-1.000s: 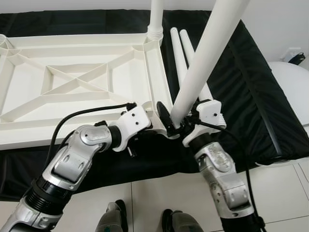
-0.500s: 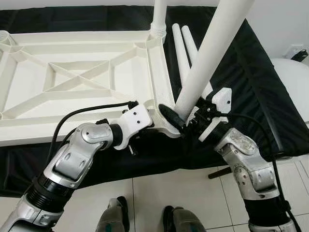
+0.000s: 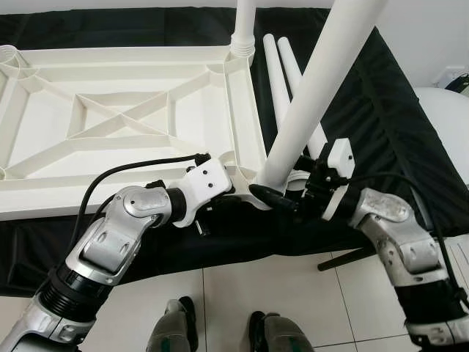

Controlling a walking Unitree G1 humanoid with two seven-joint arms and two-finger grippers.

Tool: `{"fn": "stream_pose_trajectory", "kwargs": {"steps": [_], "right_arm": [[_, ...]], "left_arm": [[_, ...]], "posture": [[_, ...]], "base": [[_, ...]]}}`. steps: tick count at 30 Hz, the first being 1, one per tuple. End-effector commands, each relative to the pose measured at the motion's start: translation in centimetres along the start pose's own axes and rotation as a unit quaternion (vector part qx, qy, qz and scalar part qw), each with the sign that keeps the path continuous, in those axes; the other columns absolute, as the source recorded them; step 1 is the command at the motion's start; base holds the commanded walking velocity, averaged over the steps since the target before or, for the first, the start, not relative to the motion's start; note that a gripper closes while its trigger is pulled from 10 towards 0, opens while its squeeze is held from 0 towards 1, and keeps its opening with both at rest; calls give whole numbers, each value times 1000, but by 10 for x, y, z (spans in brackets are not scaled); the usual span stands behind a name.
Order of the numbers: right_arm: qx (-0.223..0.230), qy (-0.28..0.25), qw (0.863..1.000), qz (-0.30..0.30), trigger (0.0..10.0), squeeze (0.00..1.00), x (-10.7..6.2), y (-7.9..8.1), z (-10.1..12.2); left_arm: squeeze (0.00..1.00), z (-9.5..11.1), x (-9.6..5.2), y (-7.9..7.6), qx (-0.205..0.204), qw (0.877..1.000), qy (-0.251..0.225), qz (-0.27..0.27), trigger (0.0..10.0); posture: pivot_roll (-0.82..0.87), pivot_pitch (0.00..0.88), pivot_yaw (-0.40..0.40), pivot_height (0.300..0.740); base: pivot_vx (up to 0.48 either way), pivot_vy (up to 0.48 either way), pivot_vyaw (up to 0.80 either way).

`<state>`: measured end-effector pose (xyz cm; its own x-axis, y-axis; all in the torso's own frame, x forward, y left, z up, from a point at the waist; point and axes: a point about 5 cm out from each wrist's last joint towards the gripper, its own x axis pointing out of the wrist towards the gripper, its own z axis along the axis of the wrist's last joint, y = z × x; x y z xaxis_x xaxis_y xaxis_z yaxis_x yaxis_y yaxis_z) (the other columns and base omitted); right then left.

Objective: Building children table

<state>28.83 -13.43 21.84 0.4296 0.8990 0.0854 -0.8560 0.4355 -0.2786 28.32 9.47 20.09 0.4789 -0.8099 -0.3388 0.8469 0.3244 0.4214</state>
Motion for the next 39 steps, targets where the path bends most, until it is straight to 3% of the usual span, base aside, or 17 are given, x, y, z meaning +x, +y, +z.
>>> {"fn": "stream_pose_trajectory", "kwargs": {"steps": [1, 6, 34, 35, 37, 39], "right_arm": [[-7, 7, 1000, 4, 10000, 0, -4, -2, -4], [-28, -3, 1000, 1, 10000, 0, 2, -13, -4], [-38, -42, 997, 53, 10000, 0, 15, -17, 8], [-31, -38, 997, 59, 9020, 0, 14, -17, 8], [-21, -33, 997, 69, 10000, 0, 12, -16, 8], [-21, -33, 997, 69, 10000, 0, 12, -16, 8]], "left_arm": [[0, 11, 1, -8, 22, 998, -26, -45, 10000], [0, 11, 1, -9, 21, 998, -25, -46, 10000], [0, 11, -1, -10, 21, 998, -23, -47, 10000], [0, 11, -1, -10, 21, 998, -23, -47, 10000], [0, 11, -1, -10, 21, 998, -23, -47, 10000], [0, 11, -1, -10, 21, 998, -23, -47, 10000]], "posture": [[-14, 251, -17, 740], [-5, 248, -20, 740], [1, 250, -15, 740], [-1, 251, -16, 740], [-2, 253, -15, 740], [-2, 253, -15, 740]], "base": [[0, 0, 0], [0, 0, 0], [0, 0, 0], [0, 0, 0], [0, 0, 0], [0, 0, 0]]}}
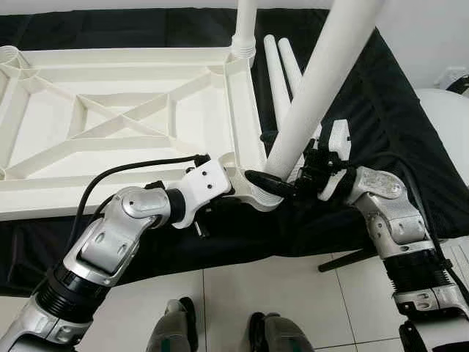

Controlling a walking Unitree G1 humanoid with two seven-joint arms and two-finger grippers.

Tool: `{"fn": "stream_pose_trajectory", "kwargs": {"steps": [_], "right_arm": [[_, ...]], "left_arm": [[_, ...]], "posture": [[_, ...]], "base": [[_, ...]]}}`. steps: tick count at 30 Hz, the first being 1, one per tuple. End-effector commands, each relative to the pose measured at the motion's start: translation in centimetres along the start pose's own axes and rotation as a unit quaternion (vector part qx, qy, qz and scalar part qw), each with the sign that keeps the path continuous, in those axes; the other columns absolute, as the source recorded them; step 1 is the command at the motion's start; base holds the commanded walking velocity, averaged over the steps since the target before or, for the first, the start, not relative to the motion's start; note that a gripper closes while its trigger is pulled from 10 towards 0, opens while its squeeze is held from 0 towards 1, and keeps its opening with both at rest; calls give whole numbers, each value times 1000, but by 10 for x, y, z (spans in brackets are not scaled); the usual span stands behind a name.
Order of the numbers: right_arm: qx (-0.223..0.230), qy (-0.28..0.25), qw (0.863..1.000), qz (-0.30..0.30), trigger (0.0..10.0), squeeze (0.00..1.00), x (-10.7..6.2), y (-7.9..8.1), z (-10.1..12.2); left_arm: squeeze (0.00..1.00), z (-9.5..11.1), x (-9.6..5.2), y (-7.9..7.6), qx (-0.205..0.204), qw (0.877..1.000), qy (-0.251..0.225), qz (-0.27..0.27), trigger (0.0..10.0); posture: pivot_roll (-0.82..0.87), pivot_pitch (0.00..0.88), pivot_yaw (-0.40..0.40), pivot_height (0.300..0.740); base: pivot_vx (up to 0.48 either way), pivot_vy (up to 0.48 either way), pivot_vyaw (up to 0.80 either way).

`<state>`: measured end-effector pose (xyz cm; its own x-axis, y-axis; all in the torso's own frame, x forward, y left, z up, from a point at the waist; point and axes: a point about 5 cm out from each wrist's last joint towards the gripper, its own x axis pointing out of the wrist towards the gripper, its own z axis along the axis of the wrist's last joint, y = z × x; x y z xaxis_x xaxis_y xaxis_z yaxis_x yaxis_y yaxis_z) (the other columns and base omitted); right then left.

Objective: Building children table

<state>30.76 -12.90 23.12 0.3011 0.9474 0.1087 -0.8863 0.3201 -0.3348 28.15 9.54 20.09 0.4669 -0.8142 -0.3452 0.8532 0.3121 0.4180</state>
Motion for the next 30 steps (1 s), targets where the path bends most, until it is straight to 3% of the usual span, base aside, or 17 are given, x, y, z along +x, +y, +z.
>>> {"fn": "stream_pose_trajectory", "kwargs": {"steps": [1, 5, 6, 7, 8, 13, 14, 15, 16, 18, 19, 30], "right_arm": [[8, 2, 1000, 12, 9216, 0, -3, 2, 0], [20, 7, 1000, 21, 9451, 0, -5, 4, -1], [31, 13, 999, 30, 7961, 0, -6, 6, -3], [31, 13, 999, 30, 7961, 0, -6, 6, -3], [48, 19, 998, 46, 3333, 0, -9, 10, -7], [52, 20, 997, 54, 3137, 0, -10, 12, -8], [54, 21, 997, 58, 0, 0, -10, 14, -8], [55, 22, 996, 61, 0, 0, -9, 14, -7], [53, 23, 996, 61, 3098, 0, -9, 14, -7], [51, 25, 997, 56, 3098, 0, -9, 14, -7], [51, 25, 997, 54, 10000, 0, -9, 13, -7], [58, 29, 996, 67, 10000, 0, -7, 18, -8]], "left_arm": [[0, 11, 0, -8, 20, 999, -23, -40, 10000], [0, 11, 0, -8, 20, 999, -23, -40, 10000], [0, 11, 0, -8, 20, 999, -23, -40, 10000], [0, 11, 0, -8, 20, 999, -23, -40, 10000], [0, 12, 0, -8, 20, 999, -24, -41, 10000], [0, 12, 0, -8, 21, 999, -24, -41, 10000], [0, 12, 0, -8, 20, 999, -24, -41, 10000], [0, 12, 0, -8, 20, 999, -24, -42, 10000], [0, 13, 0, -8, 20, 999, -24, -42, 10000], [0, 13, 1, -8, 20, 999, -24, -42, 10000], [0, 13, 1, -8, 20, 999, -24, -42, 10000], [0, 13, 0, -8, 20, 999, -25, -40, 10000]], "posture": [[-2, 253, -15, 740], [-2, 254, -16, 740], [-3, 255, -15, 740], [-3, 255, -15, 740], [-3, 257, -13, 740], [-4, 258, -13, 740], [-4, 259, -13, 740], [-4, 261, -13, 740], [-4, 262, -14, 740], [-4, 262, -14, 740], [-4, 262, -14, 740], [-2, 267, -16, 740]], "base": [[0, 0, 0], [0, 0, 0], [0, 0, 0], [0, 0, 0], [0, 0, 0], [0, 0, 0], [0, 0, 0], [0, 0, 0], [0, 0, 0], [0, 0, 0], [0, 0, 0], [0, 0, 0]]}}
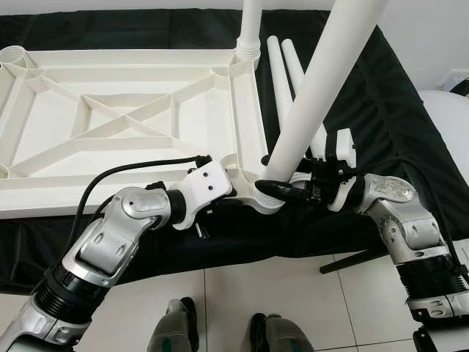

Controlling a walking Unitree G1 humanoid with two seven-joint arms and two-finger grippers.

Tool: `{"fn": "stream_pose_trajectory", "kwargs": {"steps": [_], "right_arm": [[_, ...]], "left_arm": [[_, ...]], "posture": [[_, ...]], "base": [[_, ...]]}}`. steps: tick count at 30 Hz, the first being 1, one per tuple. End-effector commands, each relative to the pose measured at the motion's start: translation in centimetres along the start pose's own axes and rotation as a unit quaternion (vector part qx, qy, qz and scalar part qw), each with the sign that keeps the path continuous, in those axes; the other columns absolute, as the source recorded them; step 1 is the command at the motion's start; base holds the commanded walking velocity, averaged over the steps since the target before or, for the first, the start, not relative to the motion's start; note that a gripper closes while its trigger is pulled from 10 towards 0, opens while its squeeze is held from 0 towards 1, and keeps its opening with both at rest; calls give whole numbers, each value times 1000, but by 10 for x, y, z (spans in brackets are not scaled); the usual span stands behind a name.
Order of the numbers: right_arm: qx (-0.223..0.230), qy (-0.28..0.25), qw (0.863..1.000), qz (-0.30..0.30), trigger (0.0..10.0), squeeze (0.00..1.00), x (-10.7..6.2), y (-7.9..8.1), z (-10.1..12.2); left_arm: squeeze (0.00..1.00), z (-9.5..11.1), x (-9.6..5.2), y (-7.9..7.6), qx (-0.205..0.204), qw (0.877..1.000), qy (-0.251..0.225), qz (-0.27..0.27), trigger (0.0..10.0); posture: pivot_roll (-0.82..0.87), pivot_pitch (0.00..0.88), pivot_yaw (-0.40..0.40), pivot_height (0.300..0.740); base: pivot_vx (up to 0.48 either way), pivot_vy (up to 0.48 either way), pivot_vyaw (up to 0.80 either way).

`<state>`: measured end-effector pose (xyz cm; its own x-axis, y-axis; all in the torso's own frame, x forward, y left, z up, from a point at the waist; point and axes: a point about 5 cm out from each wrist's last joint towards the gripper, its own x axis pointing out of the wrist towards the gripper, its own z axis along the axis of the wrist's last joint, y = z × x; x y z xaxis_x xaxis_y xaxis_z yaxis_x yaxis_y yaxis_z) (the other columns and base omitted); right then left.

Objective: Building children table

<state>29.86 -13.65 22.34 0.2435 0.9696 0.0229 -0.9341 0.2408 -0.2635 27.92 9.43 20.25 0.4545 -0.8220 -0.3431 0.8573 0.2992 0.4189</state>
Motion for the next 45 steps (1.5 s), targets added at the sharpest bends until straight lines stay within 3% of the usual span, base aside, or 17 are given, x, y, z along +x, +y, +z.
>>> {"fn": "stream_pose_trajectory", "kwargs": {"steps": [1, 26, 31, 45], "right_arm": [[17, -2, 1000, 25, 10000, 0, 4, 9, -5], [21, -6, 1000, -21, 10000, 0, 5, 26, -9], [18, -13, 998, -59, 10000, 0, 5, 26, -8], [18, -21, 993, -113, 10000, 0, 5, 23, -7]], "left_arm": [[0, 11, 0, -6, 17, 999, -21, -34, 10000], [0, 7, 1, 0, -8, 1000, -2, -6, 10000], [0, 2, 3, 11, -41, 998, 21, 46, 10000], [0, -3, 5, 19, -70, 993, 35, 89, 10000]], "posture": [[-2, 267, -16, 740], [-13, 287, -16, 740], [-17, 288, -12, 740], [-19, 281, -7, 740]], "base": [[0, 0, 0], [0, 0, 0], [0, 0, 0], [0, 0, 0]]}}
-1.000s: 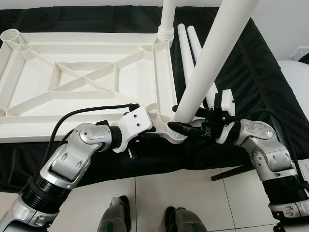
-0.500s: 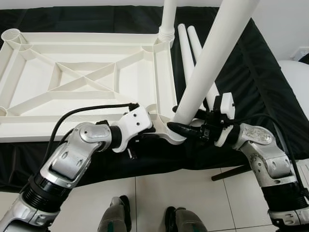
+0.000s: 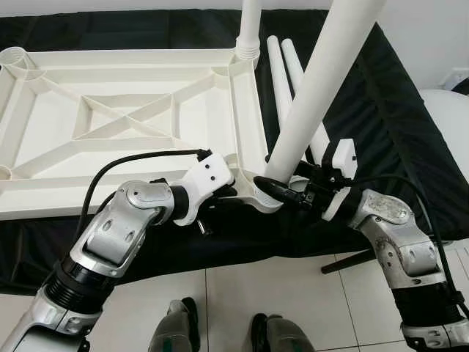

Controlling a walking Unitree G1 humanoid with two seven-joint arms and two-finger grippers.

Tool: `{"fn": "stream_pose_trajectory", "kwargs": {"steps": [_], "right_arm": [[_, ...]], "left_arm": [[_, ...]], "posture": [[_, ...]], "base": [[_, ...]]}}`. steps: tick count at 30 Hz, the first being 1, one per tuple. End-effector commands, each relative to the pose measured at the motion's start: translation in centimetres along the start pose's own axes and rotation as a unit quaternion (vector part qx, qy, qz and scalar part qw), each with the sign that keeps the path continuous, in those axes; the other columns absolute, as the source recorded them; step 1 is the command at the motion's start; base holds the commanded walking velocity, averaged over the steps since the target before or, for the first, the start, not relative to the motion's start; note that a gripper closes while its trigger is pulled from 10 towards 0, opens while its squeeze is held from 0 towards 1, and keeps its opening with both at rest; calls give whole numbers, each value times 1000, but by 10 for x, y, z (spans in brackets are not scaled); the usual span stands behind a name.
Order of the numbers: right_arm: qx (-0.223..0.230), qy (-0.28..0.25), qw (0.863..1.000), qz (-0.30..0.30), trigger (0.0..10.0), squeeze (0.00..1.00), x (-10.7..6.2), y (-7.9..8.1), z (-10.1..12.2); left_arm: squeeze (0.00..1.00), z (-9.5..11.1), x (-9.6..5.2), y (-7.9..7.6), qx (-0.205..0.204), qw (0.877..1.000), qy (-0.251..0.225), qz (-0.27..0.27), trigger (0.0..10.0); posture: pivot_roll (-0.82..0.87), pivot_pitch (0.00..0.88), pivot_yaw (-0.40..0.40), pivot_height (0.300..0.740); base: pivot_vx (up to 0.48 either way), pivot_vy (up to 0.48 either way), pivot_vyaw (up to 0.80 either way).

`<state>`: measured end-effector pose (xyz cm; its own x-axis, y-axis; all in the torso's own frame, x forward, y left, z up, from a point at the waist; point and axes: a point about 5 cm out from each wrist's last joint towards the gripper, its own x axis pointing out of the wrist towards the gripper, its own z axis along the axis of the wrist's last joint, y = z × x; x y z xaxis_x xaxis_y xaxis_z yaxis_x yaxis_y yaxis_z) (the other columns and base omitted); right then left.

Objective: Building children table

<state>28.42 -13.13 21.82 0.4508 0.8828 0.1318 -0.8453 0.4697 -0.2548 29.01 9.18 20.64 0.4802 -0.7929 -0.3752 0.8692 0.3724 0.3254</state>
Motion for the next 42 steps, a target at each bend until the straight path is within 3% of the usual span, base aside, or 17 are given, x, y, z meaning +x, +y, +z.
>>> {"fn": "stream_pose_trajectory", "kwargs": {"steps": [1, 24, 42], "right_arm": [[24, 2, 1000, -1, 10000, 0, 2, 7, -6], [41, -29, 994, -96, 10000, 0, 17, 18, 0], [52, -30, 974, -217, 10000, 0, 37, 41, -3]], "left_arm": [[0, -4, 0, 11, -20, 996, 6, 87, 10000], [0, 1, 7, 8, -61, 990, -12, 126, 10000], [0, 3, 6, 11, -67, 988, -16, 139, 10000]], "posture": [[-20, 281, -6, 740], [-20, 296, -14, 740], [-17, 298, -22, 740]], "base": [[0, 0, 0], [0, 0, 0], [0, 0, 0]]}}
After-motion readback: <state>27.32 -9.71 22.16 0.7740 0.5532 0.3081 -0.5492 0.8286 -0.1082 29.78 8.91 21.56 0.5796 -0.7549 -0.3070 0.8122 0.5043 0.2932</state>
